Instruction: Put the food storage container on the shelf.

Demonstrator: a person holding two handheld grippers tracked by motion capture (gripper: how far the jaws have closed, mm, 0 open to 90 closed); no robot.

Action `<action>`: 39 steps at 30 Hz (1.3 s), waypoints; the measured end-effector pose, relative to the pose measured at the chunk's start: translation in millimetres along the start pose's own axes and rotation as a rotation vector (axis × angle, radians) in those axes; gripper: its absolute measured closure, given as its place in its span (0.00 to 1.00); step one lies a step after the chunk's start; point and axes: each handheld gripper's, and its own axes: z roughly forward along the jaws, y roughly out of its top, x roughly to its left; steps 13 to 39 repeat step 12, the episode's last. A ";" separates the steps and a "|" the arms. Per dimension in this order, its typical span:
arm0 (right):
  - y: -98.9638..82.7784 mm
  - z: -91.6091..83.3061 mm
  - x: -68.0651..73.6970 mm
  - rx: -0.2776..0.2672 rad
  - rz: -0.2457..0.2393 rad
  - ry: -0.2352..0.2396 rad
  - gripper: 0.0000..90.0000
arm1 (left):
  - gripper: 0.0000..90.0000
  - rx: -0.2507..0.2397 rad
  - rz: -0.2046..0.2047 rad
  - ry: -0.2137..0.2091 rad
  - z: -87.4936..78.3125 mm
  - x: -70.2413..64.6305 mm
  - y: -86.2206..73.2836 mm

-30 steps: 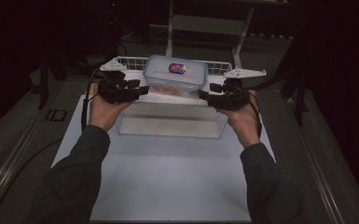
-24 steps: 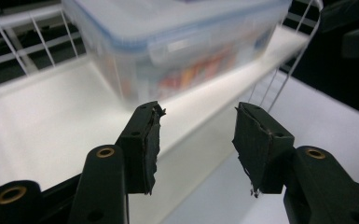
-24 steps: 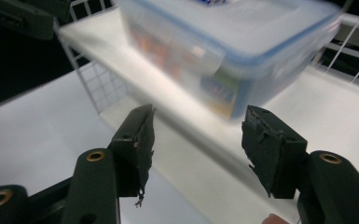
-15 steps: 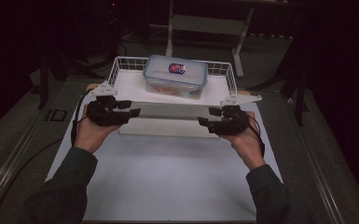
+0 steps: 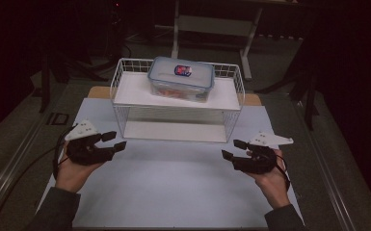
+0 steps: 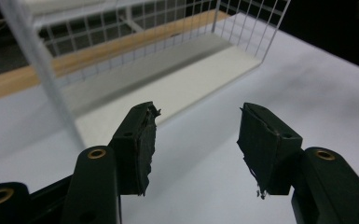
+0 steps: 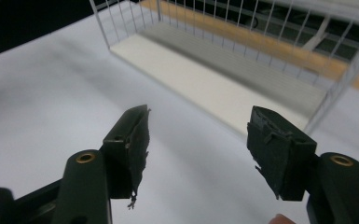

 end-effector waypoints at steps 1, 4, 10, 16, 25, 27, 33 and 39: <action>-6.6 -3.0 -0.3 0.006 0.005 -0.004 0.42 | 0.51 0.001 0.000 0.012 -1.6 -1.0 -5.9; -19.3 -8.5 -0.6 0.012 0.017 -0.015 0.42 | 0.50 0.010 0.011 0.051 -5.0 -4.5 -21.4; -41.5 -18.5 1.7 0.004 0.035 -0.035 0.41 | 0.50 0.020 -0.003 0.079 -10.1 -4.9 -47.2; -46.8 -19.6 1.2 -0.001 0.040 -0.037 0.41 | 0.50 0.009 -0.016 0.085 -11.6 -3.2 -52.1; -46.8 -19.6 1.2 -0.001 0.040 -0.037 0.41 | 0.50 0.009 -0.016 0.085 -11.6 -3.2 -52.1; -46.8 -19.6 1.2 -0.001 0.040 -0.037 0.41 | 0.50 0.009 -0.016 0.085 -11.6 -3.2 -52.1; -46.8 -19.6 1.2 -0.001 0.040 -0.037 0.41 | 0.50 0.009 -0.016 0.085 -11.6 -3.2 -52.1; -46.8 -19.6 1.2 -0.001 0.040 -0.037 0.41 | 0.50 0.009 -0.016 0.085 -11.6 -3.2 -52.1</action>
